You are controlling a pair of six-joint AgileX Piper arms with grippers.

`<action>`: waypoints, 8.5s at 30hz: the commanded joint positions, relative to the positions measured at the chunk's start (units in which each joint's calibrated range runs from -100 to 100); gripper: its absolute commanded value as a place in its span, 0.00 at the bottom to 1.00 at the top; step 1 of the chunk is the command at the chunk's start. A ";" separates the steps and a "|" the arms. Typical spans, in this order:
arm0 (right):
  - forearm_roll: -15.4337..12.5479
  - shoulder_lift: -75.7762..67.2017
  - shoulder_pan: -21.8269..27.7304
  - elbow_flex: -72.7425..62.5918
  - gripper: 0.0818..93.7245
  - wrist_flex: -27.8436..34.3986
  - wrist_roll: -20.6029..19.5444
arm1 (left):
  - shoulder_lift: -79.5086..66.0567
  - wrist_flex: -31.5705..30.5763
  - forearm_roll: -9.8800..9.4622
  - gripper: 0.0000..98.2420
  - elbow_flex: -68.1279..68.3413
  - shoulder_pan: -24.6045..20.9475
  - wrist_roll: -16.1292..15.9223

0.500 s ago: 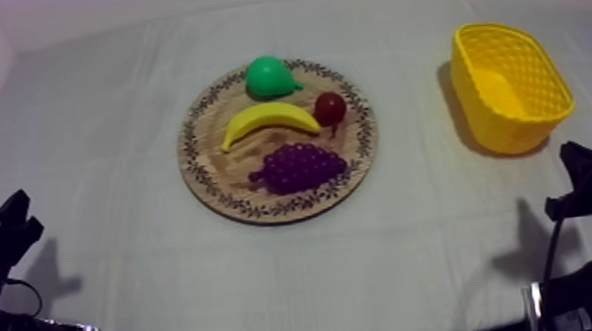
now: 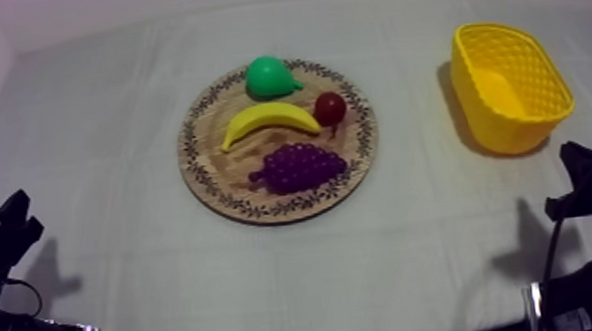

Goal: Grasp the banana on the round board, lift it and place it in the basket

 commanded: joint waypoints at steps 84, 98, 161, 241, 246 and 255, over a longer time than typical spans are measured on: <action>6.50 65.21 -2.58 -95.12 0.01 29.61 -6.09 | -0.05 -0.02 0.00 0.00 -0.04 -0.01 0.01; 11.91 75.98 -8.09 -96.74 0.01 36.01 -11.25 | -0.05 -0.02 0.00 0.00 -0.04 -0.01 0.01; -11.53 82.62 -19.82 -94.07 0.01 36.11 13.05 | -0.05 -0.02 0.00 0.00 -0.04 -0.01 -0.01; 5.50 113.84 -32.09 -110.53 0.51 38.25 4.05 | -0.05 -0.02 0.00 0.00 -0.04 -0.01 0.01; 4.77 118.43 -31.71 -111.12 0.51 37.46 4.97 | -0.05 -0.02 0.00 0.00 -0.04 -0.01 0.01; 3.36 127.75 -31.61 -114.25 0.50 36.49 6.44 | -0.05 -0.02 0.00 0.00 -0.04 -0.01 0.01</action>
